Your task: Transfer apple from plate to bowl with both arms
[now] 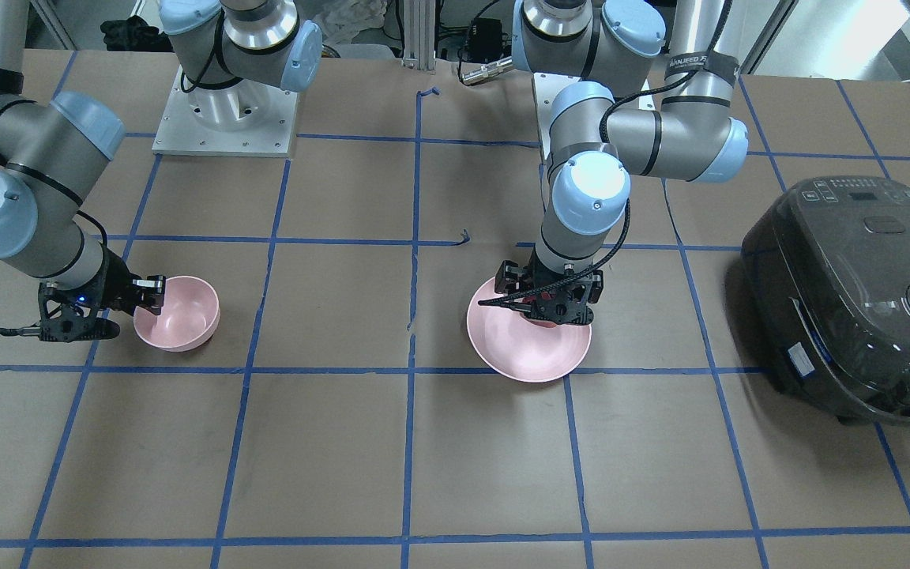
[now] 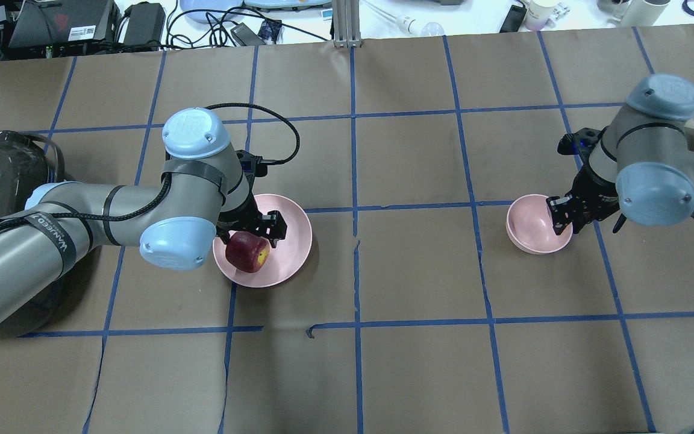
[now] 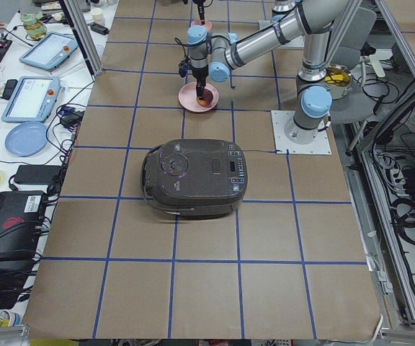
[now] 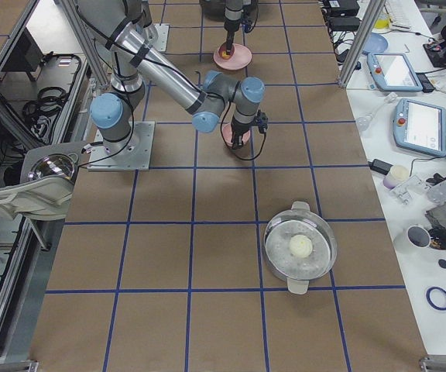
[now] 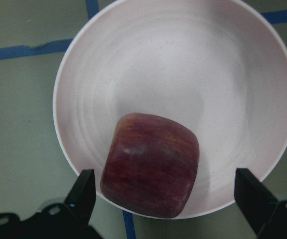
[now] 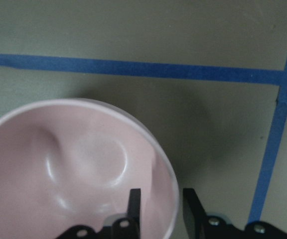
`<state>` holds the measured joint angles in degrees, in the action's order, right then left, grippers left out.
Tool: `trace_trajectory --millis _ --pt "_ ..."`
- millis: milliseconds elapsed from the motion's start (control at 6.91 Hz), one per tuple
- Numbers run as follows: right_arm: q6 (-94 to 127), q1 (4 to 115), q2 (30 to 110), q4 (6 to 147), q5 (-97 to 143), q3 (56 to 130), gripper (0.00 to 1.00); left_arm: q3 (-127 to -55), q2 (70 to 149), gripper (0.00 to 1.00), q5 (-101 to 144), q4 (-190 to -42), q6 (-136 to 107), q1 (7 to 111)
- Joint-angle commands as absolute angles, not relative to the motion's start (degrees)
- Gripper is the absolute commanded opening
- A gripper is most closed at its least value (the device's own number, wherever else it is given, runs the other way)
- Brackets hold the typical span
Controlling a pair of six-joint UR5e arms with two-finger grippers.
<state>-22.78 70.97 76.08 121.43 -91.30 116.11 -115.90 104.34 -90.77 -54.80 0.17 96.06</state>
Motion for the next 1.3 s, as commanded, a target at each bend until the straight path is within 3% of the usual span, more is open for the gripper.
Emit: trace_trajectory --millis 0,434,579,724,868,1013,1158 --pt "-23.0 70.9 75.9 121.5 -91.4 115.7 0.00 -116.0 105.5 0.98 -90.9 -54.0 0.3 96.1" --pt "-20.7 71.7 76.5 118.9 -85.7 111.6 0.00 -118.1 105.7 0.96 -91.2 -53.1 0.5 96.2" --pt "-15.8 74.3 76.6 118.2 -83.5 111.6 0.00 -118.0 105.8 0.79 -91.2 -52.4 0.9 96.1" --pt "-10.1 79.8 76.6 119.0 -83.3 111.7 0.00 -117.6 105.4 0.45 -91.2 -52.3 3.3 96.0" --pt "-4.0 85.5 76.1 119.2 -83.5 111.8 0.00 -117.5 104.7 0.33 -90.9 -52.0 3.1 96.0" --pt "-1.2 89.1 76.0 118.7 -83.2 112.3 0.00 -117.5 104.0 0.08 -90.8 -52.1 2.9 96.0" --pt "1.4 92.1 75.8 118.7 -83.1 112.4 0.00 -117.3 103.5 0.01 -90.7 -52.0 2.7 96.0"
